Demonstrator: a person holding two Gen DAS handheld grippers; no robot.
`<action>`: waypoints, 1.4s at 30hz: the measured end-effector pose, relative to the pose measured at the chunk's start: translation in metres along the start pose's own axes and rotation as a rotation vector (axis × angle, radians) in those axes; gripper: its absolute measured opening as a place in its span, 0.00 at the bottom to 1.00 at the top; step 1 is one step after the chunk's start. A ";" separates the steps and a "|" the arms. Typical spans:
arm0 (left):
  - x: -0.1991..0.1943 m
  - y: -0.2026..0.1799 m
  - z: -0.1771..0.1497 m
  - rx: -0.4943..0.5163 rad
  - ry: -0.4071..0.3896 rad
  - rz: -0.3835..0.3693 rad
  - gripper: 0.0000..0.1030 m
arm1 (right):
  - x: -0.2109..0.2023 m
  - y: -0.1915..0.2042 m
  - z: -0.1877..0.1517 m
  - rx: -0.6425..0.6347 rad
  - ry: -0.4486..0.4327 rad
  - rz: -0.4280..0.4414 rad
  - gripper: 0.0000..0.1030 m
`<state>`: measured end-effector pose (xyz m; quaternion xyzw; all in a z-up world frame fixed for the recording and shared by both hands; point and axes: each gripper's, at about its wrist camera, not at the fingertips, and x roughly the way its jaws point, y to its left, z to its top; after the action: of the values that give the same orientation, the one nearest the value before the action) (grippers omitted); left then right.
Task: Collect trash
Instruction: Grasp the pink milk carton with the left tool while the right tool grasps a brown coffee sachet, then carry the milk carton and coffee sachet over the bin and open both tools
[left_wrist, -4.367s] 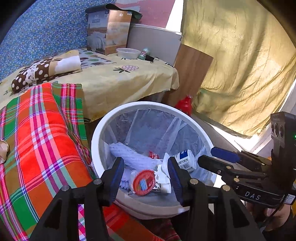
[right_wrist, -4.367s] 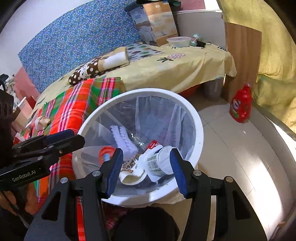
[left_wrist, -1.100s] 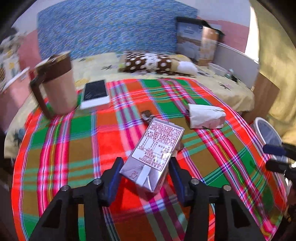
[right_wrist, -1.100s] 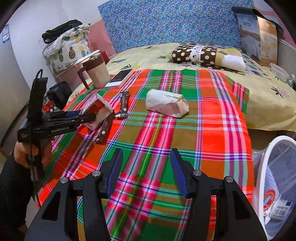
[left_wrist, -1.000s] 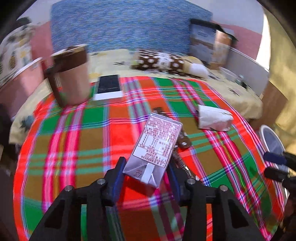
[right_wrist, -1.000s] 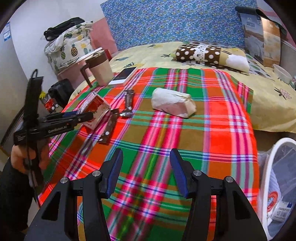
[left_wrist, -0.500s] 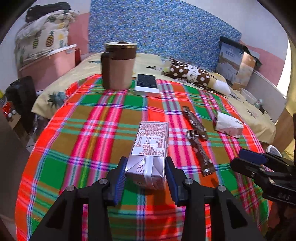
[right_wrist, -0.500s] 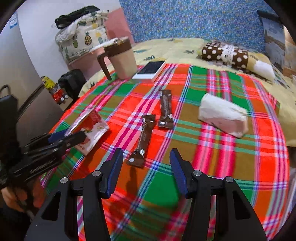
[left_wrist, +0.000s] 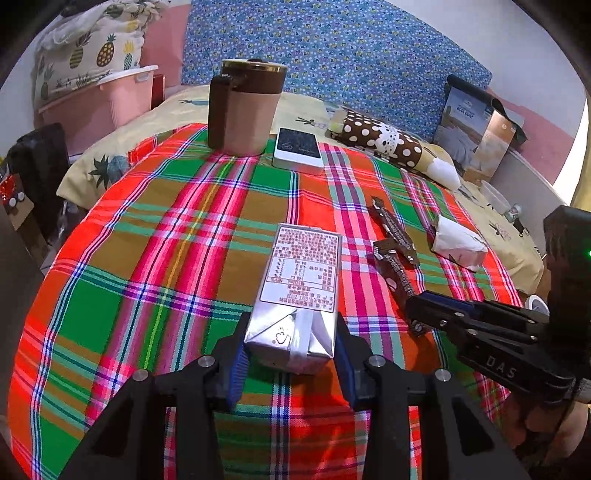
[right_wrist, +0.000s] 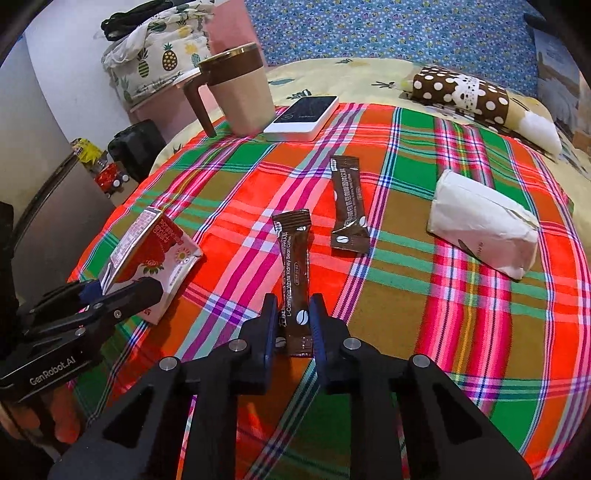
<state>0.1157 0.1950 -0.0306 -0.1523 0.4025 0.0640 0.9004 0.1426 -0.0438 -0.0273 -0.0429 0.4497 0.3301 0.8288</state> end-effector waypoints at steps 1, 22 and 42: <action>0.000 0.000 -0.001 -0.001 -0.003 -0.006 0.38 | -0.002 0.000 0.000 0.002 -0.005 0.002 0.19; -0.040 -0.073 -0.024 0.109 -0.055 -0.069 0.35 | -0.075 -0.023 -0.034 0.059 -0.120 -0.017 0.18; -0.046 -0.185 -0.045 0.269 -0.032 -0.239 0.35 | -0.134 -0.092 -0.086 0.212 -0.200 -0.156 0.18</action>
<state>0.0969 0.0053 0.0166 -0.0764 0.3723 -0.0955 0.9200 0.0846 -0.2155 0.0051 0.0429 0.3924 0.2182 0.8925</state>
